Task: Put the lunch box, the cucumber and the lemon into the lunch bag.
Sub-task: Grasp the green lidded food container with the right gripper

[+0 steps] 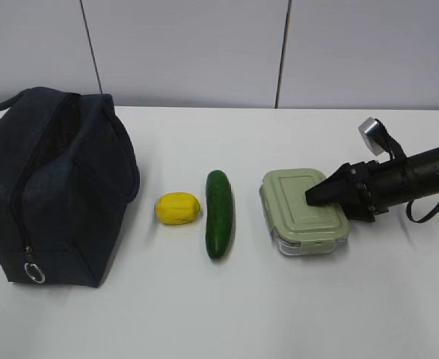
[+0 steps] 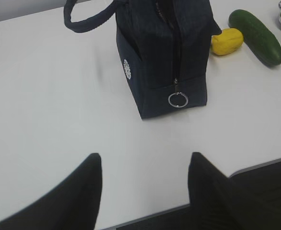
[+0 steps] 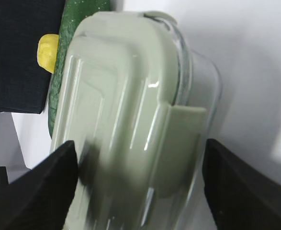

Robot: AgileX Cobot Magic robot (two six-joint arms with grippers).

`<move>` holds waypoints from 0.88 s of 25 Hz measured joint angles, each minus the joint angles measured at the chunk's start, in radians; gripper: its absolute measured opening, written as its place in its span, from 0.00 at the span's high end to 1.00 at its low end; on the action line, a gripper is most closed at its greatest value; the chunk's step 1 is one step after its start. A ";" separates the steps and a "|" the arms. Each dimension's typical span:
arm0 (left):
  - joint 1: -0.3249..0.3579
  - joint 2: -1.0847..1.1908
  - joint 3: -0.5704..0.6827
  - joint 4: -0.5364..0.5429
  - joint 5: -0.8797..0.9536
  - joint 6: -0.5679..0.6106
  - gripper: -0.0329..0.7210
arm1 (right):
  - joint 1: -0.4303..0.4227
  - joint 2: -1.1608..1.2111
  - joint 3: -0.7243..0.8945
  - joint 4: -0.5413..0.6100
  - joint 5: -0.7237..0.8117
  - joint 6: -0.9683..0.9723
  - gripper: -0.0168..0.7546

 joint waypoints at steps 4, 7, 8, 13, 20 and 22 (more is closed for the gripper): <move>0.000 0.000 0.000 0.000 0.000 0.000 0.43 | 0.000 0.013 0.000 0.009 0.006 0.002 0.20; 0.000 0.000 0.000 0.000 0.000 0.000 0.43 | 0.000 0.028 -0.005 0.027 0.017 0.004 0.20; 0.000 0.000 0.000 0.000 0.000 0.000 0.43 | 0.000 0.029 -0.009 0.027 0.017 0.004 0.20; 0.000 0.000 0.000 0.000 0.000 0.000 0.43 | 0.000 0.029 -0.011 0.027 0.017 0.004 0.21; 0.000 0.000 0.000 0.000 0.000 0.000 0.43 | 0.000 0.029 -0.011 0.015 0.023 0.004 0.22; 0.000 0.000 0.000 0.000 0.000 0.000 0.43 | 0.000 0.029 -0.013 0.015 0.026 0.005 0.24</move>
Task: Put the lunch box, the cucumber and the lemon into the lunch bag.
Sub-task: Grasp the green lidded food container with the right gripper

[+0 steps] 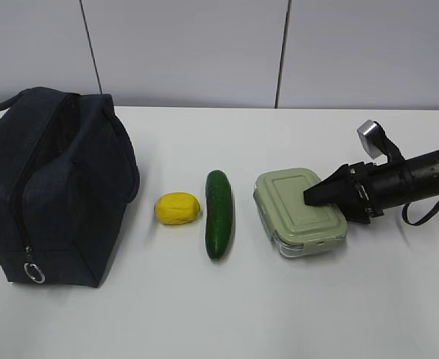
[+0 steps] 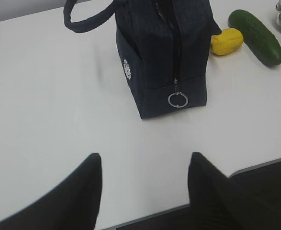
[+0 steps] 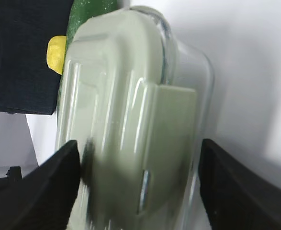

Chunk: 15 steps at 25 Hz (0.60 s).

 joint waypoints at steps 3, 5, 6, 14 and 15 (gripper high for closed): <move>0.000 0.000 0.000 0.000 0.000 0.000 0.45 | 0.000 0.000 0.000 0.000 0.006 0.000 0.30; 0.000 0.000 0.000 0.000 0.000 0.000 0.48 | 0.000 0.000 0.000 0.004 0.010 0.000 0.34; 0.000 0.000 0.000 0.000 0.000 0.000 0.49 | 0.000 0.000 0.000 0.003 0.013 0.000 0.36; 0.000 0.061 0.000 0.000 0.000 0.000 0.52 | 0.000 0.000 -0.002 0.003 0.015 0.004 0.40; 0.000 0.086 -0.003 0.000 0.000 0.000 0.52 | 0.000 0.000 -0.002 0.003 0.015 0.008 0.40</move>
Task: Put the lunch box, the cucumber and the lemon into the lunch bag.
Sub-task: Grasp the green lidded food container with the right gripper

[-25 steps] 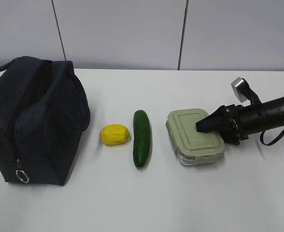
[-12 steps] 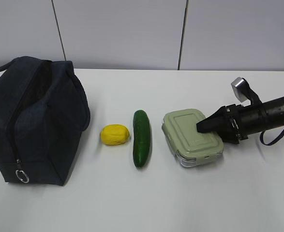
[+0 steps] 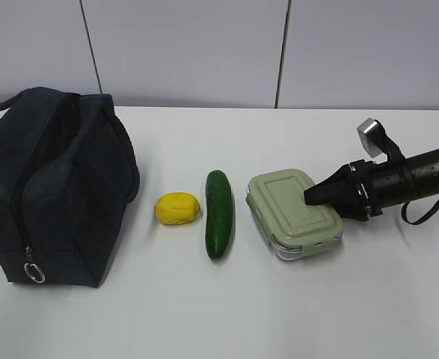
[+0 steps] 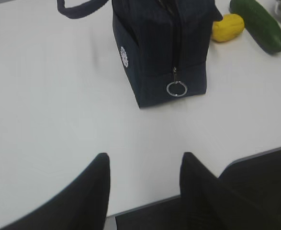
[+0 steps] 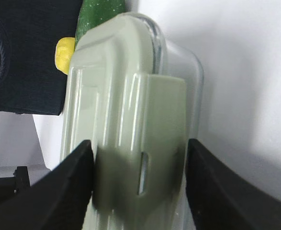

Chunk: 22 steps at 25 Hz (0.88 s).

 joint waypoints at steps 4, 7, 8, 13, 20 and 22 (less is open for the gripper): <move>0.000 0.120 -0.052 -0.010 -0.016 0.000 0.52 | 0.000 0.000 0.000 0.000 0.002 0.011 0.41; 0.000 0.249 -0.125 -0.054 -0.030 0.000 0.52 | 0.000 0.000 0.000 0.000 0.002 0.013 0.41; 0.000 0.302 -0.148 -0.074 -0.030 0.000 0.52 | 0.000 0.000 0.000 0.000 0.002 0.014 0.41; 0.000 0.583 -0.304 -0.135 -0.019 0.000 0.52 | 0.000 0.000 0.000 0.000 0.002 0.014 0.41; 0.000 0.967 -0.540 -0.138 -0.002 0.000 0.52 | 0.000 0.000 0.000 0.000 0.004 0.017 0.41; 0.000 1.074 -0.595 -0.135 -0.002 0.000 0.52 | 0.000 0.000 0.000 0.000 0.004 0.021 0.41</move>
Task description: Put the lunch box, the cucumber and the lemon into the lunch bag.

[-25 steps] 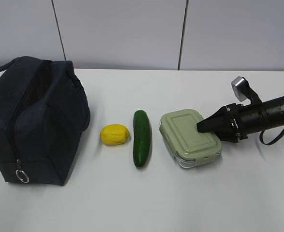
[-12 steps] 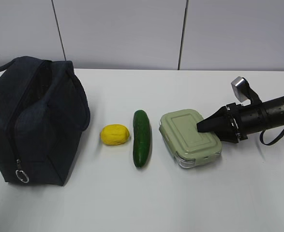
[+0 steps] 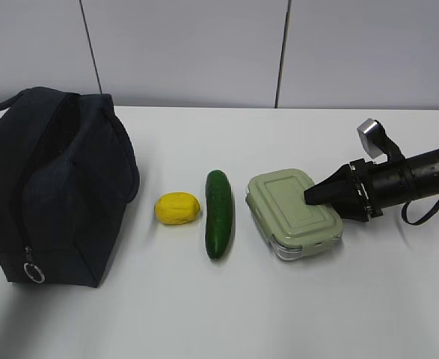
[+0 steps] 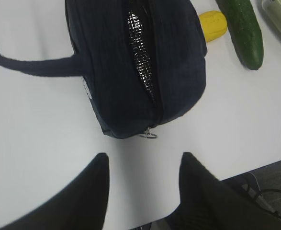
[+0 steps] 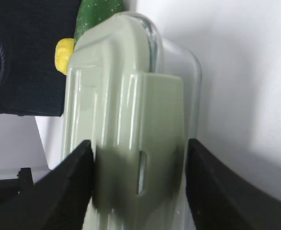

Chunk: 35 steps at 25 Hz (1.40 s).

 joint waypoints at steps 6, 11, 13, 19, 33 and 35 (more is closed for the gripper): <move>0.000 0.257 -0.152 0.056 0.000 0.000 0.52 | 0.000 0.000 0.000 0.000 0.000 0.008 0.41; 0.019 0.397 -0.271 0.088 0.000 0.009 0.52 | 0.000 0.000 0.000 0.000 0.000 0.012 0.41; 0.037 0.437 -0.310 0.090 0.004 0.018 0.52 | 0.000 0.000 0.000 0.000 0.002 0.012 0.41; 0.068 0.511 -0.350 0.092 0.090 0.055 0.52 | 0.000 0.000 0.000 0.000 0.002 0.015 0.41; 0.071 0.516 -0.354 0.010 0.112 0.120 0.52 | 0.000 0.000 0.000 0.000 0.002 0.018 0.41; 0.071 0.517 -0.354 0.012 0.112 0.124 0.52 | 0.000 0.000 0.000 0.000 0.002 0.019 0.41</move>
